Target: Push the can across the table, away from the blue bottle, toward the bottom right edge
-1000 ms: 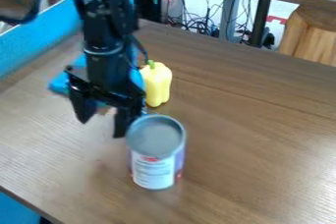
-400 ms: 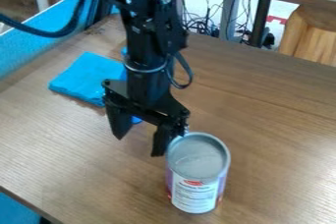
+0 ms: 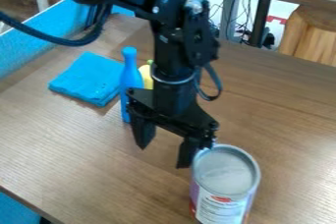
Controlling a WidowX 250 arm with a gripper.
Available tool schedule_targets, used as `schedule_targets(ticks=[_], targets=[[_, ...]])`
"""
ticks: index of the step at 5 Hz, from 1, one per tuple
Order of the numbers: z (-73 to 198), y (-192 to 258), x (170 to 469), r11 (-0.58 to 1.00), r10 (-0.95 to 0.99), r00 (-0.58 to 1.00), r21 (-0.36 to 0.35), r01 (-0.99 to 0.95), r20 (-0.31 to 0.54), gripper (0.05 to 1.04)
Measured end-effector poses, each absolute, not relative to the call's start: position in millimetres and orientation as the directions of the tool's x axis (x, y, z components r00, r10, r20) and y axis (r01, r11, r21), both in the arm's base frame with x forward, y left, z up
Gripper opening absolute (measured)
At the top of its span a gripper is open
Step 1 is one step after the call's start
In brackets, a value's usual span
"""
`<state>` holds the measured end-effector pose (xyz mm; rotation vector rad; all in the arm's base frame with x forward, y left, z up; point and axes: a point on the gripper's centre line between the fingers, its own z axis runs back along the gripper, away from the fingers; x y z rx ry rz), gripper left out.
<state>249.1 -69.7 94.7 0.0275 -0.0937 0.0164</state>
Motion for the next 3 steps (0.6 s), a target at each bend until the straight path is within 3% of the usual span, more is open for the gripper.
schedule_targets(ticks=[1, 3], targets=[[96.9, -87.5, 249.5, 1.000, 0.006, 0.995, 0.015, -0.007, 0.102, 1.001], [97.0, -95.1, 249.7, 0.998, 0.013, 0.996, 0.060, -0.018, 0.084, 1.001]])
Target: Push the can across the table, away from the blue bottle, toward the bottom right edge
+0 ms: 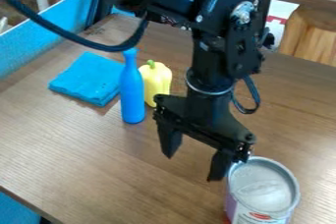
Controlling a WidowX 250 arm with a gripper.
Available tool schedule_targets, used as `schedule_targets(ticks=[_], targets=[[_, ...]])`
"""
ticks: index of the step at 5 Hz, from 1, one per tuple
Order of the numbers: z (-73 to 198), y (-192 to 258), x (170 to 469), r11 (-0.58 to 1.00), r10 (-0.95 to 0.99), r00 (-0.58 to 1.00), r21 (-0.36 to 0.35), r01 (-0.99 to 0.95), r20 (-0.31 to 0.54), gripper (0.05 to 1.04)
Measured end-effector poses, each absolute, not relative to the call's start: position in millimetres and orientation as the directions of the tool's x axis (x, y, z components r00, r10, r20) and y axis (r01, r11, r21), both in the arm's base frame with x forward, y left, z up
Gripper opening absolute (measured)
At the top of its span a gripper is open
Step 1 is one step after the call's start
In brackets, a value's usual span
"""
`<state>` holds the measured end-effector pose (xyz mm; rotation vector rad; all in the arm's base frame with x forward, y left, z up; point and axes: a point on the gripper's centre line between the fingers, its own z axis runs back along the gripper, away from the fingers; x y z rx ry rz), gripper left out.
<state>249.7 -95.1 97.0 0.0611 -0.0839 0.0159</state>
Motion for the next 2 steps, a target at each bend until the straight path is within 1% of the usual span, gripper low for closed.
schedule_targets(ticks=[1, 2], targets=[[124.9, -66.3, 249.9, 0.988, 0.120, 0.988, 0.089, -0.129, 0.101, 1.001], [171.9, -30.9, 240.3, 0.966, 0.249, 0.965, 0.054, -0.254, 0.087, 1.001]])
